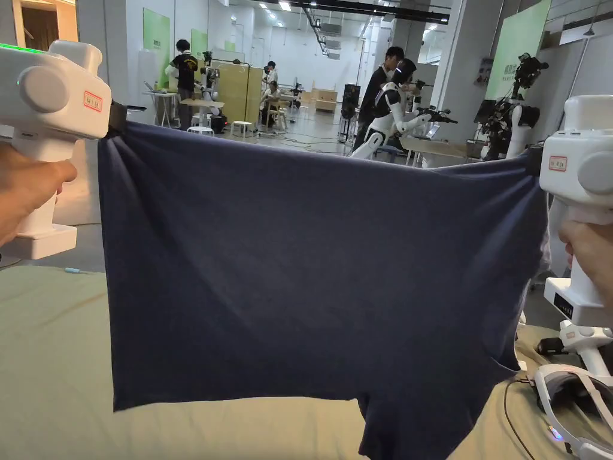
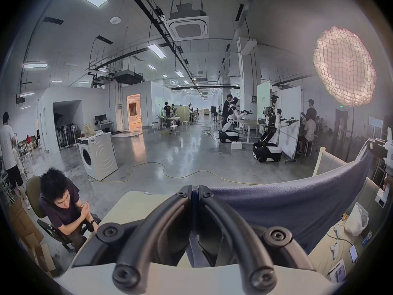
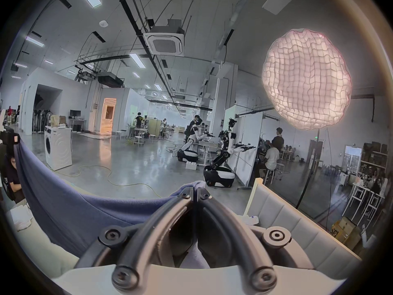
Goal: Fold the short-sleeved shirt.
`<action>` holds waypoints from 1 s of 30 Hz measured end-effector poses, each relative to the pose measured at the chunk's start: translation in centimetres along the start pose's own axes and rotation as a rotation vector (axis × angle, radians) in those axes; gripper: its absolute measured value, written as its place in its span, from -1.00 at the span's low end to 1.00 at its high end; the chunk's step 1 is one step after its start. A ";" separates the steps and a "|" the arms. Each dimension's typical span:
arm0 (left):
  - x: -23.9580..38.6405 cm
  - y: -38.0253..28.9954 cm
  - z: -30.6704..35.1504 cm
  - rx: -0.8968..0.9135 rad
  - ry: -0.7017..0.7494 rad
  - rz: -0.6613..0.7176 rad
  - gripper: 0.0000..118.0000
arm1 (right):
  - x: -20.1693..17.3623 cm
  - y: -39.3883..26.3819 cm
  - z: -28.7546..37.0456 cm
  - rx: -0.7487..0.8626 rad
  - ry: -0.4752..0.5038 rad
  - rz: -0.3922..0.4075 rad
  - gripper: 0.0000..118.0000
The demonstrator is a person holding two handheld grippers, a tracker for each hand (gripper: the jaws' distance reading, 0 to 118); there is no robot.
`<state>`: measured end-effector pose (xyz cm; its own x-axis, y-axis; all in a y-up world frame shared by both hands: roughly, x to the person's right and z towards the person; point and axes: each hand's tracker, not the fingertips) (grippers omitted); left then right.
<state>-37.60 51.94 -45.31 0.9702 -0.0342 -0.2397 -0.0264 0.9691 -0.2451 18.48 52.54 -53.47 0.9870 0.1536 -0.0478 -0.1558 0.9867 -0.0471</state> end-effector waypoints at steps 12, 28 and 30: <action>0.5 -11.6 -2.1 -0.116 -0.022 0.028 -0.89 | -0.9 -9.1 0.4 -0.092 0.031 -0.006 -0.97; -2.1 -30.4 13.4 -0.214 -0.106 0.113 -0.89 | 0.0 -24.6 19.0 -0.259 0.088 0.036 -0.97; -2.3 -31.6 15.8 -0.226 -0.115 0.113 -0.89 | 0.1 -25.9 21.5 -0.281 0.078 0.046 -0.97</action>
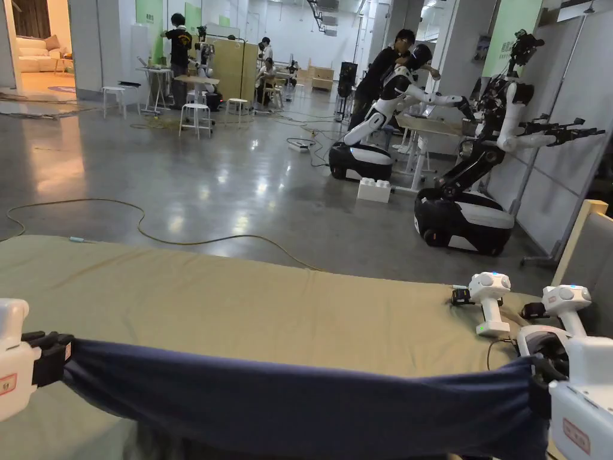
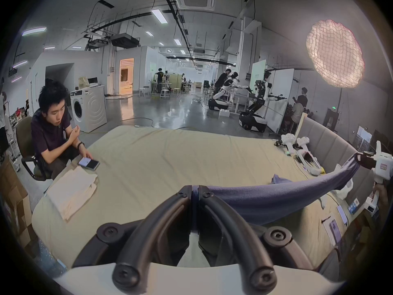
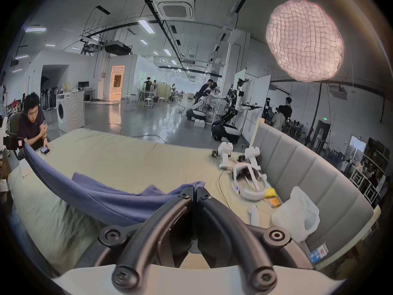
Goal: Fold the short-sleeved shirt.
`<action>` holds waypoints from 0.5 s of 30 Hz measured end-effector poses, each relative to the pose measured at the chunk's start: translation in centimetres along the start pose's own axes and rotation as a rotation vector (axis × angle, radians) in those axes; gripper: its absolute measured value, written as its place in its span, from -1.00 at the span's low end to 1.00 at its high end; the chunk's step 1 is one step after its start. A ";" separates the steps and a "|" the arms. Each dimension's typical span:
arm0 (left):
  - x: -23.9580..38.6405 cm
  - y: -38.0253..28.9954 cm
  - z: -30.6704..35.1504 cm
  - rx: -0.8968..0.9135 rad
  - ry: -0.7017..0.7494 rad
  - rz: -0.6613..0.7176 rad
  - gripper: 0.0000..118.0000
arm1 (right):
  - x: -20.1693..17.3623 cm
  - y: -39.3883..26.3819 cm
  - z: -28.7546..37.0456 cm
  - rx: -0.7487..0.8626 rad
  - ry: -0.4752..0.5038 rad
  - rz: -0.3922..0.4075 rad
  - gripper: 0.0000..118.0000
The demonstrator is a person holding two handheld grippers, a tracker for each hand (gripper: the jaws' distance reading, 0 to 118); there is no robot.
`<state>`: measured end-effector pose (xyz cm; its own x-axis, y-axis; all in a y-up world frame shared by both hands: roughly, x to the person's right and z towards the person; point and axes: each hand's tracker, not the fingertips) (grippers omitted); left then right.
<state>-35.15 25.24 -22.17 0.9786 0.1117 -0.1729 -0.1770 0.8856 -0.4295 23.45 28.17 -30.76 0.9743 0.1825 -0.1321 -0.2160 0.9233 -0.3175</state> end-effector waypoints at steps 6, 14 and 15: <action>-0.4 -6.3 4.6 -0.093 0.000 -0.005 -0.89 | -0.7 -5.7 5.5 -0.125 0.013 0.003 -0.97; -2.5 -16.5 3.6 -0.363 0.019 0.012 -0.89 | -2.7 -15.3 7.1 -0.395 0.031 0.025 -0.97; -2.7 -17.5 3.0 -0.412 0.020 0.006 -0.89 | -2.9 -16.5 6.8 -0.434 0.040 0.021 -0.97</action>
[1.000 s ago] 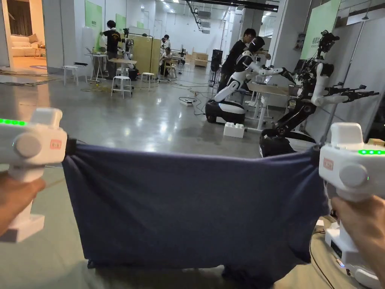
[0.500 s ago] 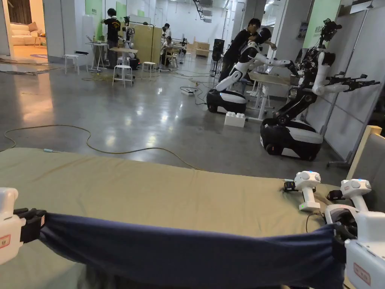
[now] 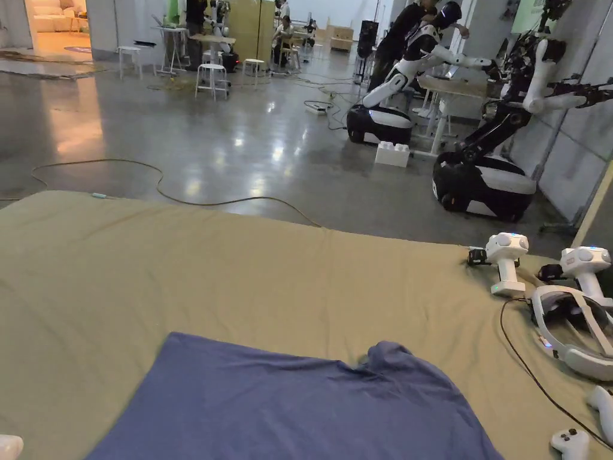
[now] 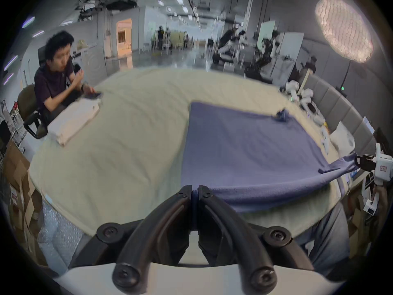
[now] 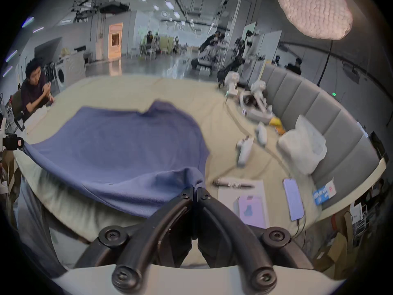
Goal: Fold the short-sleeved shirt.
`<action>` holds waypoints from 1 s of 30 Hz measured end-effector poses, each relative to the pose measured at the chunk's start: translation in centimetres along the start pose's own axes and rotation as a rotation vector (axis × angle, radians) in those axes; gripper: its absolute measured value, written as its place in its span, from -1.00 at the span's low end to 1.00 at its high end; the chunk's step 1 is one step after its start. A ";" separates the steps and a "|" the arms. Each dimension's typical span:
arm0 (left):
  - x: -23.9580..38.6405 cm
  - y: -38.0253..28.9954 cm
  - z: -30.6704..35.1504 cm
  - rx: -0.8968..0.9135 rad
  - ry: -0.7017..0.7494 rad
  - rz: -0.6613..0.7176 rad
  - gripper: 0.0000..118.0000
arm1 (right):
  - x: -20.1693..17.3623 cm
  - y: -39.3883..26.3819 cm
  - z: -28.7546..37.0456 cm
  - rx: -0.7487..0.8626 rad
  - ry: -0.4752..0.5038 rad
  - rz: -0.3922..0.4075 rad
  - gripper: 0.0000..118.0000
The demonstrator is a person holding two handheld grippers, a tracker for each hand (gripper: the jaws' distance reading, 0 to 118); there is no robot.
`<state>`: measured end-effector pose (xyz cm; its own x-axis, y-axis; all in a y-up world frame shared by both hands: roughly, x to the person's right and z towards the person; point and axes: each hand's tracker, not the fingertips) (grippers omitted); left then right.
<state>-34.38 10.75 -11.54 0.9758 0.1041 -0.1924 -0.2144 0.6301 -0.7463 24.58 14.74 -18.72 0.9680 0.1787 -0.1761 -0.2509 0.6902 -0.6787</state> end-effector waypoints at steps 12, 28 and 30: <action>-0.3 -4.2 -5.5 -0.231 -0.015 0.021 -0.62 | -1.1 -6.3 -5.9 -0.290 0.007 -0.008 -0.61; 12.0 5.9 -0.2 0.447 0.035 -0.108 -0.14 | -7.0 6.5 -4.0 0.438 0.008 -0.178 0.08; 12.8 6.8 0.2 0.531 0.065 -0.104 -0.17 | -8.2 7.8 -3.1 0.520 0.023 -0.178 0.08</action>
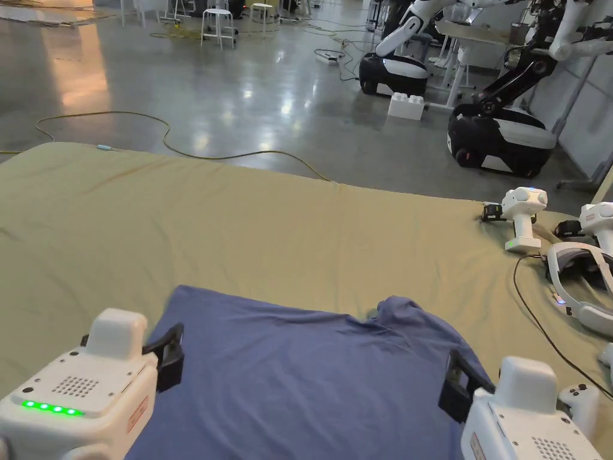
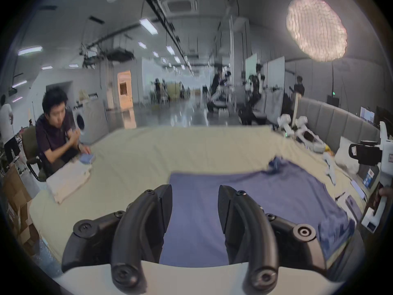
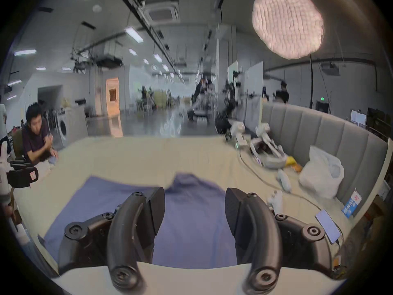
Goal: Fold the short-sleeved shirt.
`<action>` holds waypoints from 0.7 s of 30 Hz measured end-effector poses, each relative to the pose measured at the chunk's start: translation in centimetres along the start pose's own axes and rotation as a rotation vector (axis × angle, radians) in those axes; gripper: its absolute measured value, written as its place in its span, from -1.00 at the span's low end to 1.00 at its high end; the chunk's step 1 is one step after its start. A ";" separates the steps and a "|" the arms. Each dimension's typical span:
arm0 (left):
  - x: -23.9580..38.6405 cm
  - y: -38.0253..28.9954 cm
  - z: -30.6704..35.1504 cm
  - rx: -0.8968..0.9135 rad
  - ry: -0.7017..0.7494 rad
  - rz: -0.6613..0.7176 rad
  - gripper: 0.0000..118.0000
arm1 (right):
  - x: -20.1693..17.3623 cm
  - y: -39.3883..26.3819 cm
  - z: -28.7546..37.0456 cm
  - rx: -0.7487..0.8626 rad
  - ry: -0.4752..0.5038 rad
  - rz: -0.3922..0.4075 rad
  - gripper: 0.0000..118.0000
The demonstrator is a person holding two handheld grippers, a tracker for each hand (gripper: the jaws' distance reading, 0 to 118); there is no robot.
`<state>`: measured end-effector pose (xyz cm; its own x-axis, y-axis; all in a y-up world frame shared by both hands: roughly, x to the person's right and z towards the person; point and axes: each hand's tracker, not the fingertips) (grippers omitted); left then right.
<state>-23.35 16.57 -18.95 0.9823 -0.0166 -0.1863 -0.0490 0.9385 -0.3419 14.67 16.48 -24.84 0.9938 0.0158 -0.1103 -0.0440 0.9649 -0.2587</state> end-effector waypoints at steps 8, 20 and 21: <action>0.9 3.4 -0.3 0.159 0.006 0.053 -0.88 | -4.0 3.3 0.9 0.212 0.030 -0.017 -0.46; -0.6 4.0 1.7 0.240 0.004 0.034 -0.99 | -5.6 3.9 1.5 0.234 -0.036 -0.005 -1.00; -1.2 3.8 1.6 0.214 -0.005 0.035 -0.99 | -5.5 3.7 1.4 0.228 -0.035 -0.005 -1.00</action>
<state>-24.42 20.67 -18.52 0.9816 0.0184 -0.1898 -0.0439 0.9903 -0.1314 9.13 20.37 -23.85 0.9971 0.0164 -0.0748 -0.0191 0.9992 -0.0347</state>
